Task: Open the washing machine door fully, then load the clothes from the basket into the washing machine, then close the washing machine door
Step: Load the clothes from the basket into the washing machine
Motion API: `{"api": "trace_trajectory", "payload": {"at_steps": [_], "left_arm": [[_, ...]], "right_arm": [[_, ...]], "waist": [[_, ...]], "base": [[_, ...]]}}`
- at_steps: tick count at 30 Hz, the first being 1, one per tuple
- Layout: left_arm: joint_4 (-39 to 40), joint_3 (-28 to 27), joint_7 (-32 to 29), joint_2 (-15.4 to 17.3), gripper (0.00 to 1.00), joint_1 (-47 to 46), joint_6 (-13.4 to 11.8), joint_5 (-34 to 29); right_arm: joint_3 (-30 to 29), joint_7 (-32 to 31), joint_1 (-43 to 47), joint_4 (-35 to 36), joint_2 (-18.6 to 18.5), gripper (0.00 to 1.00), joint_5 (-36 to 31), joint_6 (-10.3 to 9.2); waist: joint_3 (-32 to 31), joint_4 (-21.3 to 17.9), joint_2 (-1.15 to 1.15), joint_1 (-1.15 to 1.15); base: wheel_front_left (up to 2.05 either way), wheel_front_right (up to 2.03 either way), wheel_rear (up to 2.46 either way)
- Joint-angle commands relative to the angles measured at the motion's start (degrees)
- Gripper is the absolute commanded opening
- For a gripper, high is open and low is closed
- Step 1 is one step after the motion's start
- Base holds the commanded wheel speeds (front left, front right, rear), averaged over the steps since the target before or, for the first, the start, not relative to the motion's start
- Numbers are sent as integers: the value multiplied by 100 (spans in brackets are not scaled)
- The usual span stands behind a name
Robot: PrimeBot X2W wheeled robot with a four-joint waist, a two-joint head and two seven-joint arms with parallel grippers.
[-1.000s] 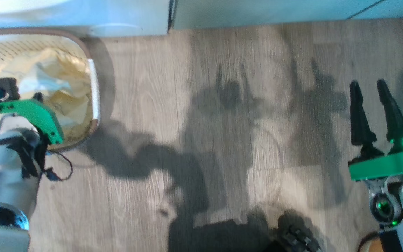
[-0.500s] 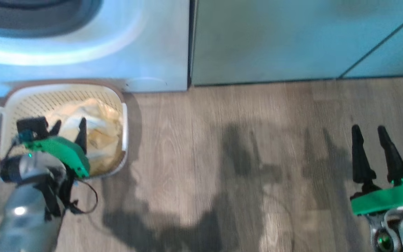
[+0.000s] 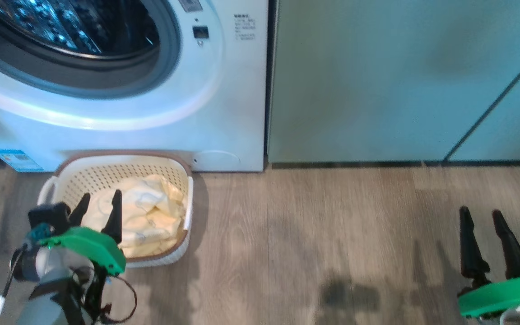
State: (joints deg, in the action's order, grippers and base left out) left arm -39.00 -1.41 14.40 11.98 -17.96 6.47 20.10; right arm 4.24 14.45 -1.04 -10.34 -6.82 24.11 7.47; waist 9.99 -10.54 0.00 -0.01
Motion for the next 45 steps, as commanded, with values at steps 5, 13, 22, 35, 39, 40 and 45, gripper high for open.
{"api": "trace_trajectory", "payload": {"at_steps": [5,13,22,35,39,40,45], "left_arm": [[655,-461,60,35,100,333,72,-180],[1167,-660,60,-147,100,740,98,-327],[1552,-653,60,-115,100,912,101,-272],[847,-411,60,-180,100,584,102,-224],[141,-305,57,-172,100,171,102,-179],[-75,-236,41,-133,100,24,102,-199],[-1155,130,-60,35,100,-799,102,-449]], "right_arm": [[16,55,152,167,-115,100,-48,2],[-19,55,278,207,-116,100,-60,2],[-28,55,318,217,-100,100,-66,2],[183,55,158,245,-126,100,-26,2],[238,55,27,253,-141,100,-5,2],[253,55,-24,263,-146,100,0,2],[256,55,-251,275,-182,100,26,2]], "waist": [[-422,188,0,1],[-566,276,0,1],[-622,303,0,1],[-287,71,0,1],[49,-112,0,1],[176,-161,0,1],[680,-342,0,1]], "base": [[0,0,0],[0,0,0],[0,0,0],[0,0,0],[0,0,0],[0,0,0],[0,0,0]]}}
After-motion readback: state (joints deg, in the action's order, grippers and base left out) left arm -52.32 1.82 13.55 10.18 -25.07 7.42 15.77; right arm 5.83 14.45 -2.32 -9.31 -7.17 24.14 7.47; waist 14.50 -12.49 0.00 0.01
